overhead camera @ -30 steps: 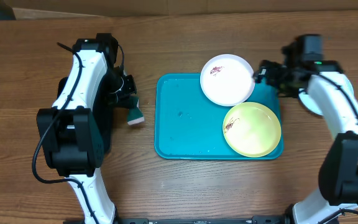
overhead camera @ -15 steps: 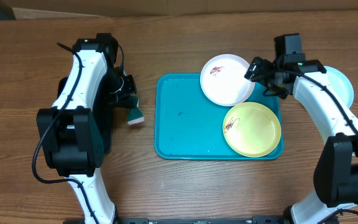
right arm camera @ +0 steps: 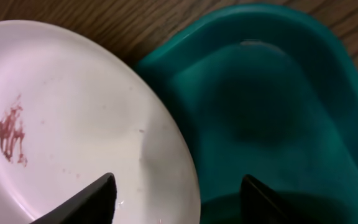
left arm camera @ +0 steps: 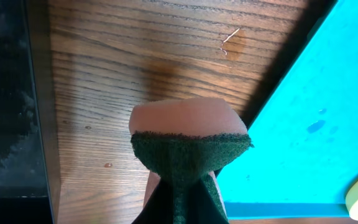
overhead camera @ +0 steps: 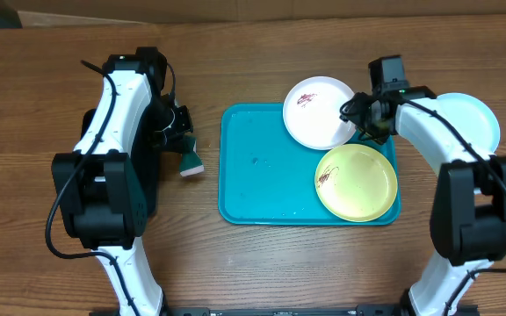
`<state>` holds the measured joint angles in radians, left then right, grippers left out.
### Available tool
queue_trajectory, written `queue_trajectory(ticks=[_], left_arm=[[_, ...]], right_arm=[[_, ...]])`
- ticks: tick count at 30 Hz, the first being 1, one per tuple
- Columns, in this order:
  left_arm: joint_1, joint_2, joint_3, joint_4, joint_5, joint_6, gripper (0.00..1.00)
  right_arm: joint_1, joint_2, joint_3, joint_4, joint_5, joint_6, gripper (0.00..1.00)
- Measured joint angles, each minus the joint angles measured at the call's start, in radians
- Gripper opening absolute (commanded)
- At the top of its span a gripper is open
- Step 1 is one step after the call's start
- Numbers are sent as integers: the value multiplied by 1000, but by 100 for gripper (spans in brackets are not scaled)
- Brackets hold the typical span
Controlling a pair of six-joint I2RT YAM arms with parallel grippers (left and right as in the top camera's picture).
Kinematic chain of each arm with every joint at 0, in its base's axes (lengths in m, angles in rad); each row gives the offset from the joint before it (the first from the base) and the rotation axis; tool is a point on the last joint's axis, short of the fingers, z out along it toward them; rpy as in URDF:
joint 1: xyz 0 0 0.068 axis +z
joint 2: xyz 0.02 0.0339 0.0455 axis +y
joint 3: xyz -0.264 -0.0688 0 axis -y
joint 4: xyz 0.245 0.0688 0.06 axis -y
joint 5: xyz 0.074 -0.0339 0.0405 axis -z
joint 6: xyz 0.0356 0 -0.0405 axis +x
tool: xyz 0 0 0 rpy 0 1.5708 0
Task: Clean dirty plates on tray and stack at the side
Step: 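Reach the right gripper to the white plate's rim and grip it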
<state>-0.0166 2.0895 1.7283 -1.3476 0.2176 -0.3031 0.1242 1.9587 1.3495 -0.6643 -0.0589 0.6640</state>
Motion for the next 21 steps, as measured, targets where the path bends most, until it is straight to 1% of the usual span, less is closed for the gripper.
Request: queue_trajectory(ticks=[1, 3, 5, 7, 18, 20, 21], left_arm=[[0, 0, 0, 2, 0, 0, 4], [0, 0, 0, 3, 0, 0, 4], [0, 0, 0, 6, 0, 0, 4], [-1, 0, 0, 10, 0, 0, 4], [-2, 0, -1, 10, 0, 0, 4], [-2, 0, -1, 9, 0, 0, 4], [-2, 0, -1, 9, 0, 0, 4]], right_arm=[[0, 9, -2, 9, -9, 6, 52], [0, 13, -2, 18, -19, 8, 40], [0, 13, -2, 27, -28, 11, 35], [0, 13, -2, 26, -35, 15, 34], [0, 42, -2, -8, -80, 16, 34], [0, 63, -2, -3, -103, 16, 34], [0, 71, -2, 1, -116, 16, 32]])
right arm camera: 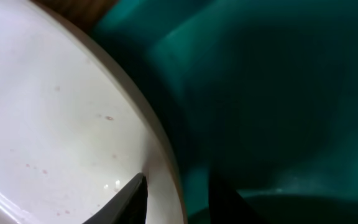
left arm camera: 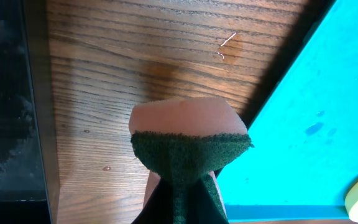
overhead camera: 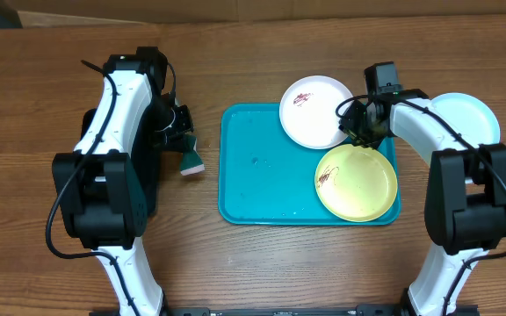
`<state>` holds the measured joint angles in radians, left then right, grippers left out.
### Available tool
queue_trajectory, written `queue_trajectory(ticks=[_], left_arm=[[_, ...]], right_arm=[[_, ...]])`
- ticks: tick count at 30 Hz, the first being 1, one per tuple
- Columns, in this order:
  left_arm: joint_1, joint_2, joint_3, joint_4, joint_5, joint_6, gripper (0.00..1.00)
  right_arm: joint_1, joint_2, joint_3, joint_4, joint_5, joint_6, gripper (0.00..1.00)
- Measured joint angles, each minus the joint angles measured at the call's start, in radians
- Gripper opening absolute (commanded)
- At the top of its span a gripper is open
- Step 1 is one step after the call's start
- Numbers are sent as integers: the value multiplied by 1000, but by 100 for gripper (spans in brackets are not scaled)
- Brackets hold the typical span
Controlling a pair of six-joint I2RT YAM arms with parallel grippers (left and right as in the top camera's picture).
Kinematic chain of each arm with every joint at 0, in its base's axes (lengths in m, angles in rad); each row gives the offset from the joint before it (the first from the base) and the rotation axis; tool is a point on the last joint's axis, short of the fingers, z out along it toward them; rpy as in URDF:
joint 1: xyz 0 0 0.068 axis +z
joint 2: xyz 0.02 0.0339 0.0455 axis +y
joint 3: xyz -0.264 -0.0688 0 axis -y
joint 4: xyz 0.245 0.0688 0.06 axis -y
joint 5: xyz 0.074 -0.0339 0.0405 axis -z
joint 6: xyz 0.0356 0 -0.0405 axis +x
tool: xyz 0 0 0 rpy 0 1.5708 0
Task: Clean dirty plates on tray and stack at the side
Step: 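Reach the right gripper to the white plate's rim and grip it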
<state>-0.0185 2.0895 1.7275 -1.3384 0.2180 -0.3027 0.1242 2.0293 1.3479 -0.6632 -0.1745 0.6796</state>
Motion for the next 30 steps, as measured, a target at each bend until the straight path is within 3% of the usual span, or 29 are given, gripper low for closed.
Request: queue_trajectory(ticks=[3, 7, 17, 30], left_arm=[[0, 0, 0, 0, 0, 0, 4], [0, 0, 0, 0, 0, 0, 4], [0, 0, 0, 0, 0, 0, 4], [0, 0, 0, 1, 0, 0, 4]], right_arm=[[0, 2, 0, 13, -19, -12, 16], [0, 3, 0, 52, -77, -50, 6], [16, 5, 0, 52, -276, -224, 9], [94, 5, 0, -241, -320, -535, 10]])
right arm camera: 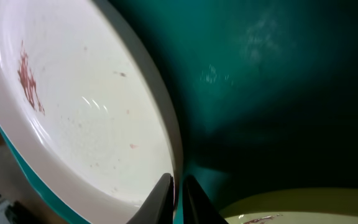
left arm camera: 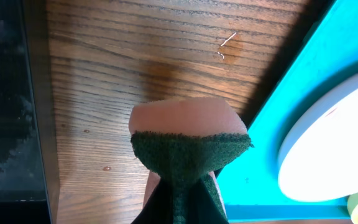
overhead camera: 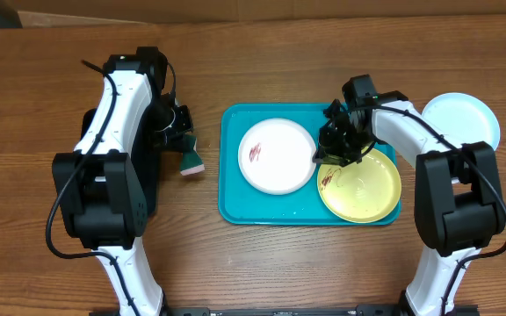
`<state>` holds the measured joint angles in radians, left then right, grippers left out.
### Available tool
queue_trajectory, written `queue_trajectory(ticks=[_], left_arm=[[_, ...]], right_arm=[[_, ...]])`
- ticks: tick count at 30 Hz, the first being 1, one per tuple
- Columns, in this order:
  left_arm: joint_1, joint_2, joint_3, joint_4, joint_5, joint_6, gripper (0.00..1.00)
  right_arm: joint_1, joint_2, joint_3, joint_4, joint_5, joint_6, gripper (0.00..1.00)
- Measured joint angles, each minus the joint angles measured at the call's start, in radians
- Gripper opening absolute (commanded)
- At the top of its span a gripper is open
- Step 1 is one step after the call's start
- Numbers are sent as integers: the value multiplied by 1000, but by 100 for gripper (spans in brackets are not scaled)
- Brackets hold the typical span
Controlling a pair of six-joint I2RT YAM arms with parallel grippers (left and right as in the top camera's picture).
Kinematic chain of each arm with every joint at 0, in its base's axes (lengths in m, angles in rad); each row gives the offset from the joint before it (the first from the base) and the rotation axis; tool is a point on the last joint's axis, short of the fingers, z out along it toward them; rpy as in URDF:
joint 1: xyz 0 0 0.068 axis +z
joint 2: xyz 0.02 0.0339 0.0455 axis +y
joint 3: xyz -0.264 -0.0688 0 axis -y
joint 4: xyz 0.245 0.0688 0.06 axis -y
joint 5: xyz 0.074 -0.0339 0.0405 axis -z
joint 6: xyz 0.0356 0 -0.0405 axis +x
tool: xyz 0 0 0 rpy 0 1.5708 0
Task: Clean dirty plates on tray and stack at the side
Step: 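Reach the right gripper to the white plate's rim and grip it, then slide the white plate left and bring the sponge onto it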
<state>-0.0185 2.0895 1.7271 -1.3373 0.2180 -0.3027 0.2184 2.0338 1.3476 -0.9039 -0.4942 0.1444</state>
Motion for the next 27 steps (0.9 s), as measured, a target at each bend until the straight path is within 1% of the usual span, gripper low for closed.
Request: queue_trajectory(ticks=[1, 4, 5, 6, 8, 12, 13, 16, 19, 23, 25, 27], left_arm=[[0, 0, 0, 0, 0, 0, 4], [0, 0, 0, 2, 0, 0, 4], [0, 0, 0, 2, 0, 0, 5], [0, 0, 0, 2, 0, 0, 4], [0, 0, 0, 2, 0, 0, 4], [0, 0, 0, 2, 0, 0, 4], [0, 0, 0, 2, 0, 0, 4], [-2, 0, 0, 2, 1, 0, 4], [-11, 0, 0, 2, 35, 39, 4], [-40, 0, 0, 2, 105, 123, 4], [-62, 0, 0, 3, 127, 151, 4], [-80, 0, 0, 3, 140, 171, 4]], right_arm=[[3, 0, 0, -11, 0, -15, 16], [18, 0, 0, -37, 0, -55, 20], [23, 0, 0, -40, 1, -63, 25], [29, 0, 0, -42, 1, -68, 27], [43, 0, 0, -42, 1, -80, 30], [73, 0, 0, -55, 1, -92, 31], [82, 0, 0, -58, 2, -93, 30], [107, 0, 0, -61, 2, -100, 20], [135, 0, 0, -58, 13, -91, 12], [160, 0, 0, -45, 40, -85, 10], [166, 0, 0, -44, 55, -85, 8], [168, 0, 0, -37, 68, -86, 8]])
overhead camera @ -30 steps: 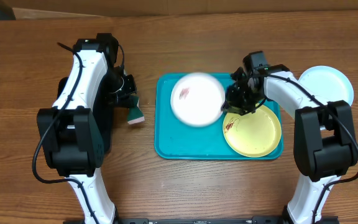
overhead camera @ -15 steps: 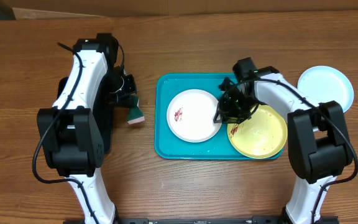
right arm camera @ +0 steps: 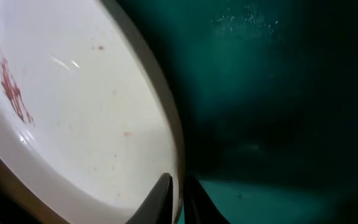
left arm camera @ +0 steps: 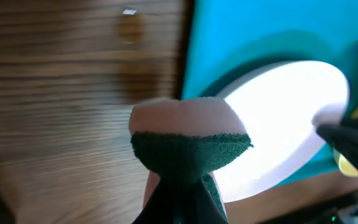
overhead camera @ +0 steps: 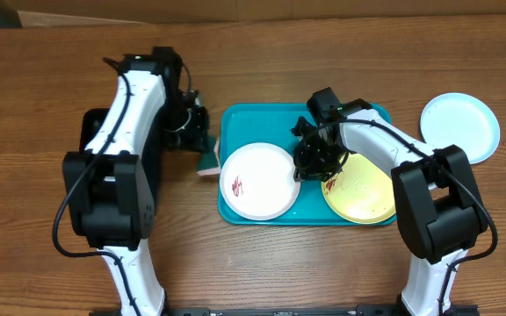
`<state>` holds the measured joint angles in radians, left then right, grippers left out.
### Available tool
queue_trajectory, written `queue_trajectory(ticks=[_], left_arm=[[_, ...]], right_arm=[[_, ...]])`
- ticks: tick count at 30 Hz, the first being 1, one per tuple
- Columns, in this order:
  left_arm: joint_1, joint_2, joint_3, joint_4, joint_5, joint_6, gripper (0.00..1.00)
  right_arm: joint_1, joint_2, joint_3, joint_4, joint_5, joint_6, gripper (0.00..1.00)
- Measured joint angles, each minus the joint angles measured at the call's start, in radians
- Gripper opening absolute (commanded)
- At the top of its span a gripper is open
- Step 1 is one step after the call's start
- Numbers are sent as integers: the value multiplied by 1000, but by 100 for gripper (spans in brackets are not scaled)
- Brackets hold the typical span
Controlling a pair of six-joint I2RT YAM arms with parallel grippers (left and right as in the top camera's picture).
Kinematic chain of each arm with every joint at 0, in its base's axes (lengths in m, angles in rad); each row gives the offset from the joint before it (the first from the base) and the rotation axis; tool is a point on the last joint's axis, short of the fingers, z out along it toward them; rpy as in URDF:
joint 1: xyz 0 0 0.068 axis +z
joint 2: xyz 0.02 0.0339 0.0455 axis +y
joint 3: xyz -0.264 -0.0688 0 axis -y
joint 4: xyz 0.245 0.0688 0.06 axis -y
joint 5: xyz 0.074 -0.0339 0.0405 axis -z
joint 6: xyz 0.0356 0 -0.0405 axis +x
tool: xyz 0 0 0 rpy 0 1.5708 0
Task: Clean dirty plates on tray and stack at the side
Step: 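Slide the white plate left and bring the sponge onto it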
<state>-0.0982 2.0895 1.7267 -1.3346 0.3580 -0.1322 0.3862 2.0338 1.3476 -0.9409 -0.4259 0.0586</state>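
A white plate (overhead camera: 257,181) with a red smear lies at the front left of the teal tray (overhead camera: 262,123). My right gripper (overhead camera: 309,167) is shut on its right rim; the right wrist view shows the rim (right arm camera: 178,140) pinched between the fingers. A yellow plate (overhead camera: 367,193) with a red smear lies at the tray's right. My left gripper (overhead camera: 198,140) is shut on a pink sponge (overhead camera: 207,163) with a green scrub face (left arm camera: 188,149), held at the tray's left edge beside the white plate (left arm camera: 278,124). A clean pale-blue plate (overhead camera: 460,125) rests on the table at right.
Brown wooden table (overhead camera: 42,219) all round. A black arm base (overhead camera: 86,140) stands left of the tray.
My right gripper has moved the white plate further left and nearer the front of the tray. My left arm, still before, has carried the sponge right to the tray's left edge.
First the white plate lay half over the tray's far rim, my right gripper open at its edge. The jaws then narrowed round the rim and shut on it. The plate then lay in the tray's middle, now at its front left, with the sponge brought alongside.
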Motion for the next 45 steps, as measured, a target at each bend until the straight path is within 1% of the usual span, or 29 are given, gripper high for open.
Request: queue_trajectory(ticks=[3, 6, 13, 17, 19, 23, 26, 32, 35, 40, 45], left_arm=[[-27, 0, 0, 0, 13, 37, 4], [-51, 0, 0, 0, 17, 60, 4], [-113, 0, 0, 28, 21, 48, 4], [-153, 0, 0, 58, 21, -3, 4], [-174, 0, 0, 69, 11, -41, 4], [-215, 0, 0, 92, -6, -133, 4], [-250, 0, 0, 121, -23, -192, 4], [-333, 0, 0, 137, -149, -367, 4], [-377, 0, -14, 176, -215, -445, 4], [-418, 2, -96, 306, -237, -500, 4], [-420, 2, -184, 375, -209, -541, 4]], right_arm=[[0, 0, 0, 10, 25, 2, 11], [0, 0, 0, 29, 43, 20, 11], [0, 0, 0, 131, 60, 126, 11], [0, 0, 0, 167, 65, 155, 11], [0, 0, 0, 174, 72, 174, 11], [0, 0, 0, 190, 118, 211, 15], [0, 0, 0, 199, 141, 226, 15], [0, 0, 0, 223, 161, 251, 15], [0, 0, 0, 223, 169, 267, 16], [0, 0, 0, 224, 172, 282, 17], [0, 0, 0, 225, 172, 284, 17]])
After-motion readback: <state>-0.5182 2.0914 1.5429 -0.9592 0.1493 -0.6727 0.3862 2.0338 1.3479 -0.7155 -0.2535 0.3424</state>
